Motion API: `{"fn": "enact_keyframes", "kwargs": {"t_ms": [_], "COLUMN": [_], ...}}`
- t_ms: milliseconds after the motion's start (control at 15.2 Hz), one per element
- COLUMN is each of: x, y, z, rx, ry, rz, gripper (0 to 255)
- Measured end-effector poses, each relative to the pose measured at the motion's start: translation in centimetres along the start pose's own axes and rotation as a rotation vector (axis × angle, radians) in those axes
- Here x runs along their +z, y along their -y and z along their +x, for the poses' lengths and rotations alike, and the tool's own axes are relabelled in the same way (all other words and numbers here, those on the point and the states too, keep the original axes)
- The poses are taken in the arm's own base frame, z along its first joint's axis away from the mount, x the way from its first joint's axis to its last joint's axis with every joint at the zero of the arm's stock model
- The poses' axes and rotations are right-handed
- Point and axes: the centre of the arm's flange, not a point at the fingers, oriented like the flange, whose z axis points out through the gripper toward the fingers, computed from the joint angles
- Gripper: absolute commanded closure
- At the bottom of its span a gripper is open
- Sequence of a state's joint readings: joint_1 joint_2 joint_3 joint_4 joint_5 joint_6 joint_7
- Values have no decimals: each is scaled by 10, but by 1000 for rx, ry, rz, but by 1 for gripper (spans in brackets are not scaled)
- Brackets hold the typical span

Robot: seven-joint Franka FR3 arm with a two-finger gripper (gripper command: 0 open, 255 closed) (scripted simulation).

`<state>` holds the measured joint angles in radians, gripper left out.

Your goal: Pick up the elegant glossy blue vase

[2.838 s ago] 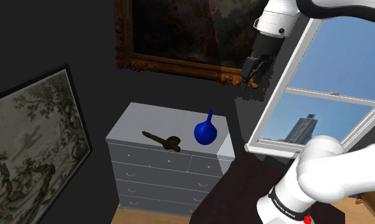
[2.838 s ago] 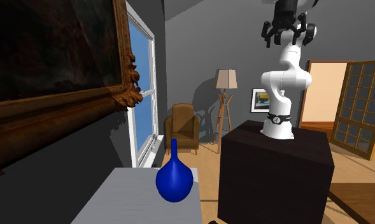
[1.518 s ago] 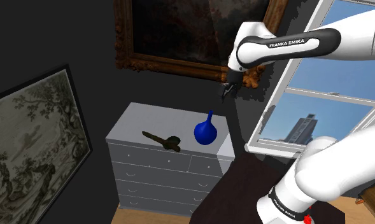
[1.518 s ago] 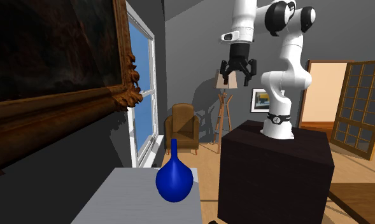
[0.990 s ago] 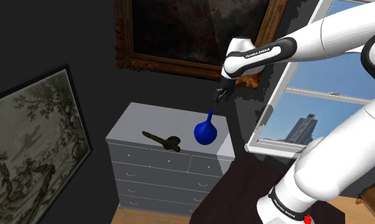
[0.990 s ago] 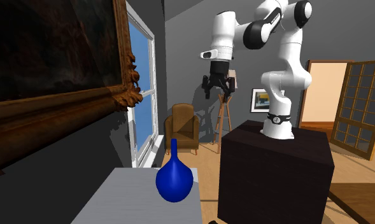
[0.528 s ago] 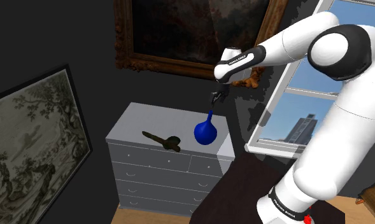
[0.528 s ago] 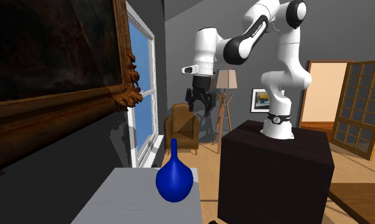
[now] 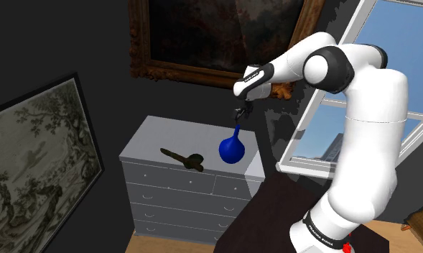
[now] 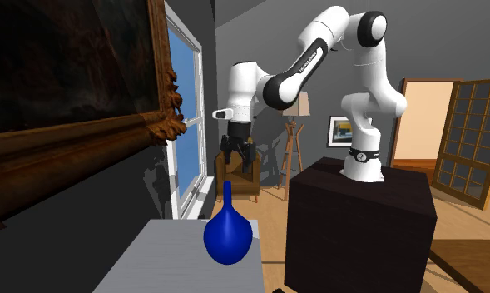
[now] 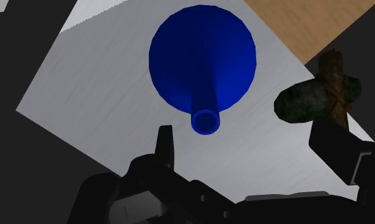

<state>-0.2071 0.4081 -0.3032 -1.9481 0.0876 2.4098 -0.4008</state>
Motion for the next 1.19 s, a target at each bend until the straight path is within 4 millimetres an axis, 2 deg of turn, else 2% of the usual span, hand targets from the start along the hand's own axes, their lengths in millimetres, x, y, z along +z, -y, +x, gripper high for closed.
{"fn": "enact_keyframes", "kwargs": {"t_ms": [132, 198, 660, 726, 1188], "x": [16, 23, 61, 63, 65], "y": [-12, -16, -15, -15, -15], "z": [17, 18, 18, 18, 19], "rx": [1, 1, 1, 2, 2], "ry": [-1, 0, -1, -1, -3], "rz": [-3, -4, -5, -5, -5], "gripper": [0, 0, 0, 255, 255]}}
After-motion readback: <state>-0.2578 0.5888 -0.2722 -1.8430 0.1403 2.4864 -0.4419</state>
